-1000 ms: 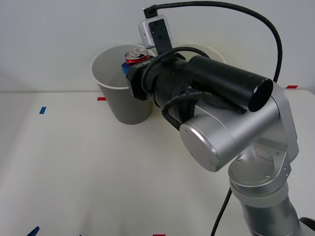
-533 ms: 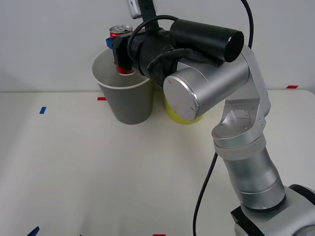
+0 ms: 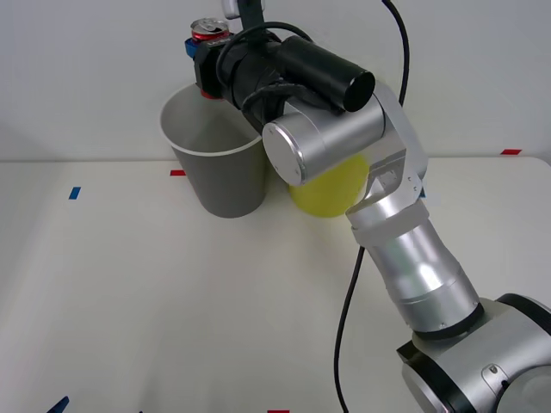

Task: Put cans in the gray bin and PET bottles in the light green bin.

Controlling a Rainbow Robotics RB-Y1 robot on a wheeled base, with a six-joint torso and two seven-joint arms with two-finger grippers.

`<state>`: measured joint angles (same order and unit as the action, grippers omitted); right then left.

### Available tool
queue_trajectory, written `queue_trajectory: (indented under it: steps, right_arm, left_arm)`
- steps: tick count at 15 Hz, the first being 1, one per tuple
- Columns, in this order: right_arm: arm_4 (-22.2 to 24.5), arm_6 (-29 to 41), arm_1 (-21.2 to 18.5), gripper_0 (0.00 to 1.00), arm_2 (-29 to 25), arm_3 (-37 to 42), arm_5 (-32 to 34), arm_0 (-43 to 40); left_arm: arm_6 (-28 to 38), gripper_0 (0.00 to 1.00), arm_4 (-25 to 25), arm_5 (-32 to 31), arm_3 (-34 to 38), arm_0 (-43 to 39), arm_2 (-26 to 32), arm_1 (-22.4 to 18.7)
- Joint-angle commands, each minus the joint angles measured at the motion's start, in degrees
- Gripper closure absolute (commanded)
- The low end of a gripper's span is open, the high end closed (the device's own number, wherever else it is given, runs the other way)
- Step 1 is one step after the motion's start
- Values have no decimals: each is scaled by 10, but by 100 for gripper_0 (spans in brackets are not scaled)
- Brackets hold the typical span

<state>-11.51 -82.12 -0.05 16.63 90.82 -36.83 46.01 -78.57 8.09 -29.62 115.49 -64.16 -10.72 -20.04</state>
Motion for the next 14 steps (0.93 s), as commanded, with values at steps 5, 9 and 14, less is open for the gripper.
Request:
queue_trajectory:
  steps: [5, 9, 14]
  right_arm:
    - [11, 7, 4, 100, 1, -36, 16, 18]
    - [6, 10, -1, 100, 1, -38, 17, 22]
    - [1, 13, 1, 39, -2, -65, 29, 36]
  left_arm:
    - [0, 0, 0, 0, 0, 0, 0, 0]
    - [0, 0, 0, 0, 0, 0, 0, 0]
    - [0, 0, 0, 0, 0, 0, 0, 0]
